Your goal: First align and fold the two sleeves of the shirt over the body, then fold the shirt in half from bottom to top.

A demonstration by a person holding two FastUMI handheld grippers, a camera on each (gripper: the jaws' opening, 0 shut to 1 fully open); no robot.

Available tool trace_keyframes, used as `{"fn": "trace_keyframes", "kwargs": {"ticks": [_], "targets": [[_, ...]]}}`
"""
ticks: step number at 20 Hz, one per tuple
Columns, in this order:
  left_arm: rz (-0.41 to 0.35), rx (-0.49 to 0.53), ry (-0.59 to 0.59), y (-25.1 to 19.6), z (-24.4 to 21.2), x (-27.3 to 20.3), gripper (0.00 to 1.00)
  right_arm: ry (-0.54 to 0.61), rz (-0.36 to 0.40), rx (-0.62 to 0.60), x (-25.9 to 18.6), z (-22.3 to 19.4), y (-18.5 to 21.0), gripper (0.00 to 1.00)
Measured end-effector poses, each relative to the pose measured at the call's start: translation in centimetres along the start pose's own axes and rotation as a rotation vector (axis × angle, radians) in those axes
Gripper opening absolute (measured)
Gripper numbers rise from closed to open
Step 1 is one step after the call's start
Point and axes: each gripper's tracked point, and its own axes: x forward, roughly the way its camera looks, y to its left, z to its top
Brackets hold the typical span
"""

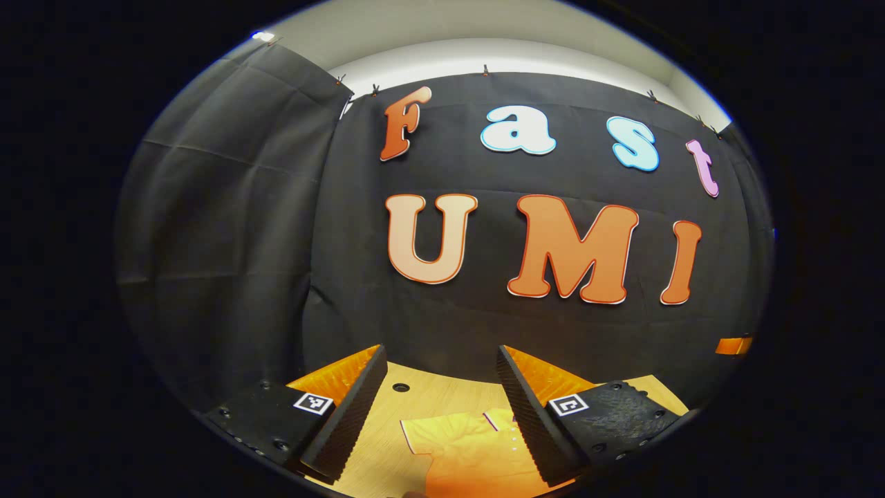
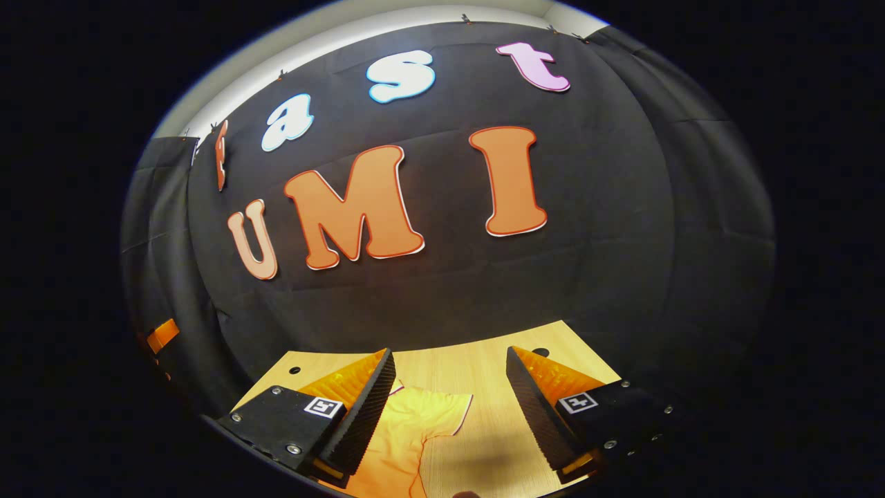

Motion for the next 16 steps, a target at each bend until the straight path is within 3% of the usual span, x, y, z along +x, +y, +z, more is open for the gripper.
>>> {"fn": "trace_keyframes", "kwargs": {"ticks": [8,16], "targets": [[-0.058,0.026,0.028,1.4,-1.1,2.1,0.98,0.167,-0.065,-0.055,3.2,-2.5,-0.1,0.98],[-0.013,0.065,0.067,5.7,-2.8,2.0,0.98,0.53,-0.068,0.005,12.1,-9.5,0.5,0.98]]}}
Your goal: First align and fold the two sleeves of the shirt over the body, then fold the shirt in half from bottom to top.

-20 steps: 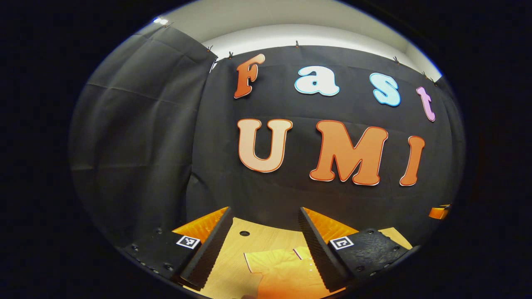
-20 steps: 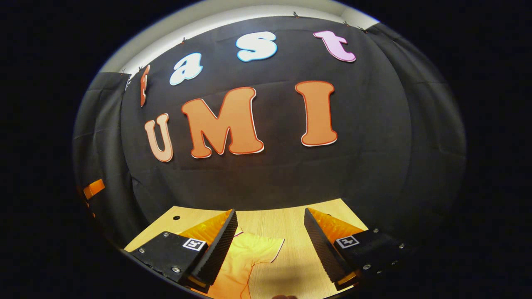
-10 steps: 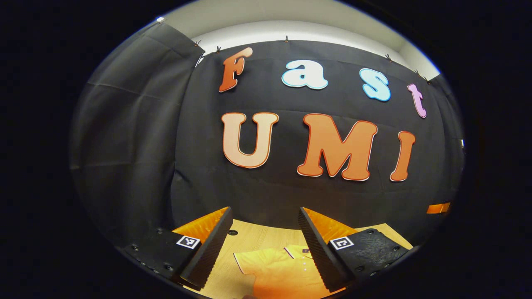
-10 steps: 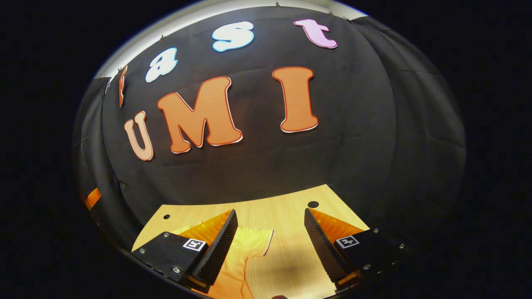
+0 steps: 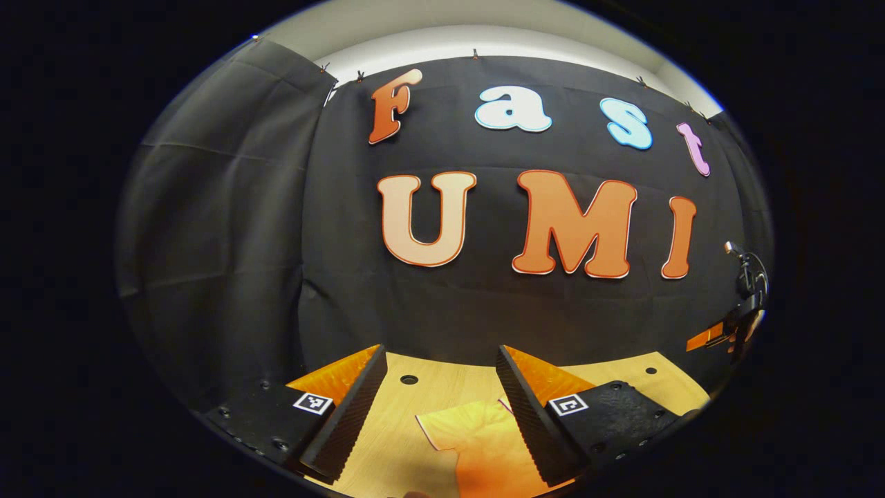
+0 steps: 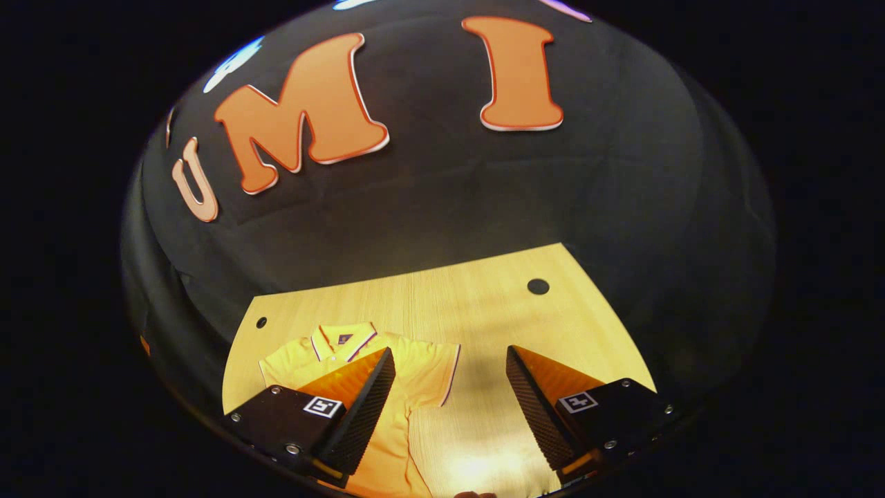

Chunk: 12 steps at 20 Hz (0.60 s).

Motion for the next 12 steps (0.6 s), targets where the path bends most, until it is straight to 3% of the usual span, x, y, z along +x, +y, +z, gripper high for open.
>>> {"fn": "trace_keyframes", "kwargs": {"ticks": [6,12], "targets": [[0.044,-0.01,0.032,2.1,-1.2,0.8,0.98,0.229,-0.066,-0.078,9.1,-3.7,-0.6,0.98],[0.089,0.008,0.081,3.2,-3.2,1.8,0.98,0.433,-0.136,-0.143,15.1,-9.6,-1.3,0.99]]}}
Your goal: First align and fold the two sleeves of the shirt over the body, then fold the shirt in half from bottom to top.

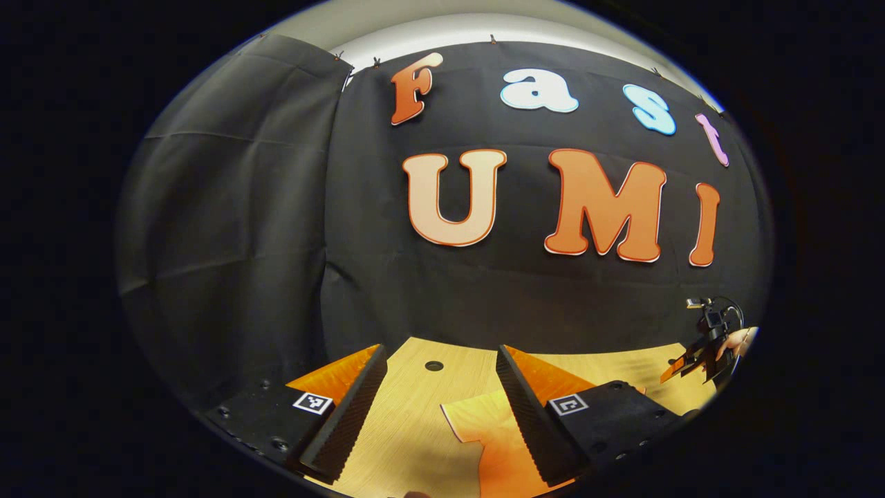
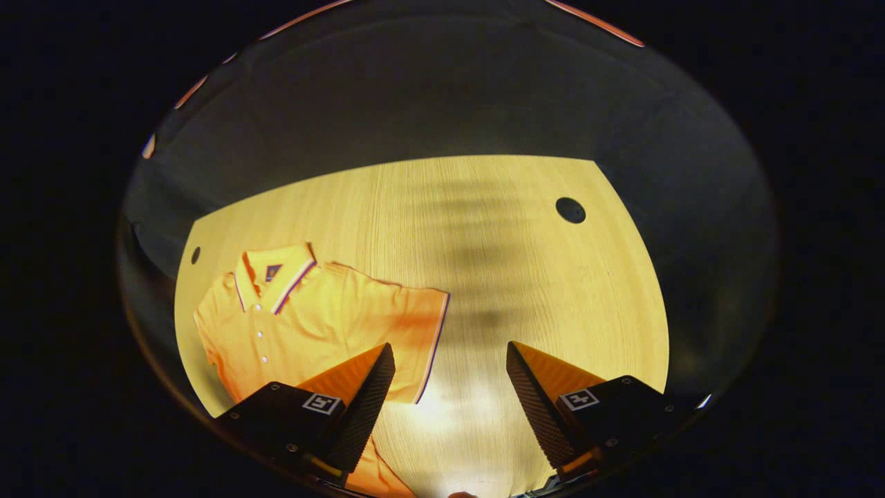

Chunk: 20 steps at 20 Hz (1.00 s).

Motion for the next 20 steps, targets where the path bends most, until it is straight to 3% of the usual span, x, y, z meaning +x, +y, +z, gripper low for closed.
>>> {"fn": "trace_keyframes", "kwargs": {"ticks": [14,17,18,19,20], "targets": [[0.076,-0.032,0.083,3.3,-3.7,1.1,0.98,0.175,-0.024,-0.012,6.0,-3.0,2.3,0.98],[0.087,-0.041,0.098,3.8,-4.2,1.3,0.98,0.192,-0.025,-0.004,6.7,-3.4,2.7,0.92],[0.09,-0.041,0.1,4.0,-4.4,1.2,0.98,0.199,-0.023,-0.003,6.9,-3.6,2.8,0.83],[0.094,-0.039,0.102,4.2,-4.5,1.1,0.98,0.207,-0.021,-0.003,7.0,-3.9,2.9,0.88],[0.096,-0.035,0.106,4.4,-4.6,1.2,0.98,0.211,-0.013,0.005,7.0,-3.9,3.1,0.85]]}}
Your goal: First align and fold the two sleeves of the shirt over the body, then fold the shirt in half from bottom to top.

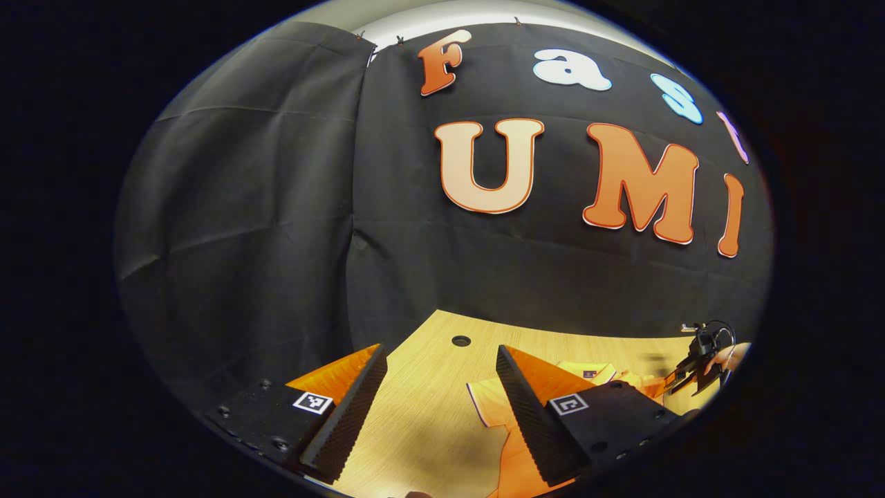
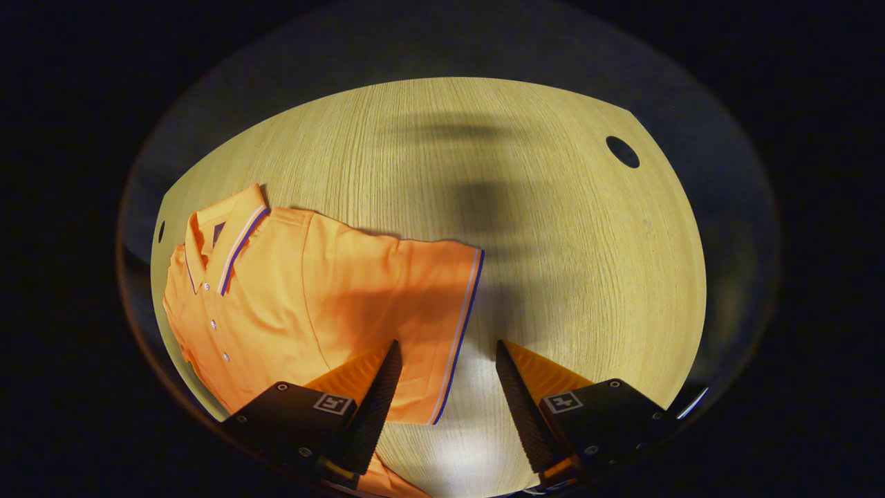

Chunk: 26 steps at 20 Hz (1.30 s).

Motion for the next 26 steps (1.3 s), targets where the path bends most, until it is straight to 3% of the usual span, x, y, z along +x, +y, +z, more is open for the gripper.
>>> {"fn": "trace_keyframes", "kwargs": {"ticks": [5,7,11,12,20,26], "targets": [[-0.003,0.003,0.022,-0.1,-0.6,0.5,0.98,-0.009,0.016,0.027,-0.1,0.3,0.5,0.75],[-0.009,0.002,0.023,-0.3,-0.6,0.7,0.98,-0.011,0.015,0.039,0.1,0.3,0.5,0.65],[-0.014,0.008,0.023,-0.3,-0.7,0.6,0.98,-0.023,0.034,0.088,0.0,0.4,0.8,0.26],[-0.015,0.008,0.027,-0.3,-0.8,0.7,0.98,-0.023,0.038,0.098,-0.2,0.3,1.0,0.08],[-0.042,-0.012,0.022,1.0,-0.5,1.0,0.98,-0.146,0.025,0.075,-4.9,1.9,2.3,0.08],[-0.073,-0.031,-0.003,2.6,0.8,1.1,0.98,-0.218,0.057,0.005,-9.3,1.9,6.7,0.08]]}}
